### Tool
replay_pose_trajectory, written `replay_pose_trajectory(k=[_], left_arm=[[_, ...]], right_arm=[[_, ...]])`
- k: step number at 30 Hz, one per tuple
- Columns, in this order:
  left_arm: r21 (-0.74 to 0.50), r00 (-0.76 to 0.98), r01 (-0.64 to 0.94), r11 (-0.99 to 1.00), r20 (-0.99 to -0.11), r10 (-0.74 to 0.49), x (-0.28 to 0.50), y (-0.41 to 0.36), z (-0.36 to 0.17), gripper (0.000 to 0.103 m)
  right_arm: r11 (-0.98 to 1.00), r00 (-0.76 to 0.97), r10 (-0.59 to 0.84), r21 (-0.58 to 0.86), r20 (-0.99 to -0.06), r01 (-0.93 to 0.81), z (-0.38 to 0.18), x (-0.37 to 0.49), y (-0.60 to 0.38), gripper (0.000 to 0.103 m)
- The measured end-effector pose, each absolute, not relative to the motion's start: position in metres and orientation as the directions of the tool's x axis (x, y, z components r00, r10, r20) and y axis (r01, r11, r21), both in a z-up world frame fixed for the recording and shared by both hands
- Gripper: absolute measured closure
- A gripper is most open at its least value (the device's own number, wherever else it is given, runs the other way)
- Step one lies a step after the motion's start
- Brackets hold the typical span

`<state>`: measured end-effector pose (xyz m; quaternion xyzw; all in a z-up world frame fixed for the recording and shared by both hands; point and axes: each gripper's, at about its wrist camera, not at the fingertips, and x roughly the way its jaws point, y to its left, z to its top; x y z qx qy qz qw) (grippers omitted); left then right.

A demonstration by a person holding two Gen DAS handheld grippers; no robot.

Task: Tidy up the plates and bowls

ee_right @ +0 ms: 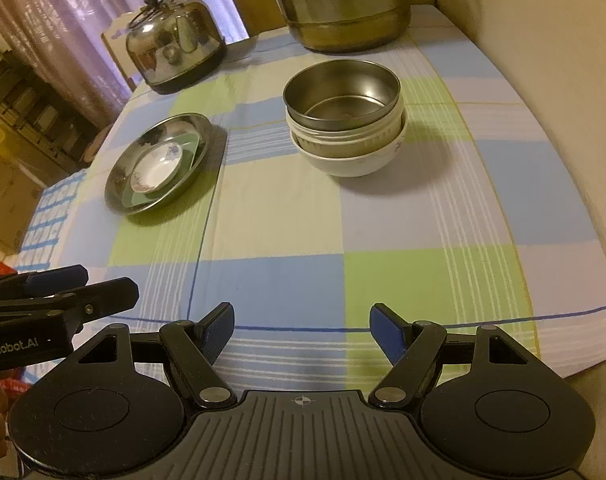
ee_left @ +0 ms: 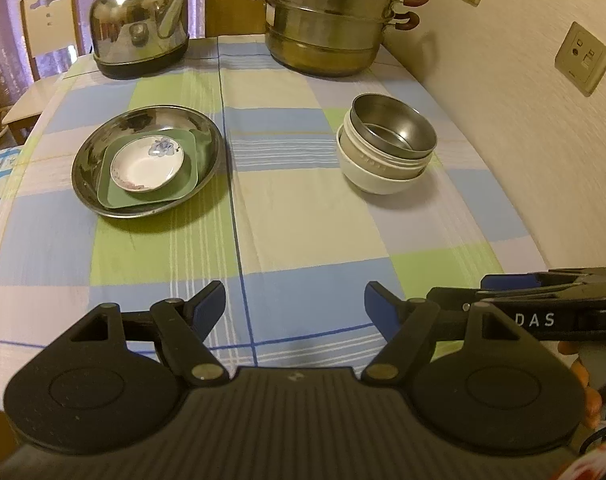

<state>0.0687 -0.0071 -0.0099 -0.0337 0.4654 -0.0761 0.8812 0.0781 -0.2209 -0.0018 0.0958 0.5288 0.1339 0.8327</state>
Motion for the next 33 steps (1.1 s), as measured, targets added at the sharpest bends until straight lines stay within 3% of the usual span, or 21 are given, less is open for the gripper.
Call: replay_pose_trajectory(k=[27, 33], left_arm=[[-0.192, 0.518, 0.315, 0.93, -0.786, -0.337, 0.157, 0.003, -0.019, 0.029], [-0.227, 0.552, 0.299, 0.927, -0.751, -0.362, 0.186, -0.025, -0.01, 0.035]], right_arm=[[0.961, 0.486, 0.145, 0.24, -0.862, 0.138, 0.003, 0.12, -0.214, 0.029], [0.959, 0.561, 0.131, 0.248, -0.817, 0.136, 0.017, 0.153, -0.245, 0.029]])
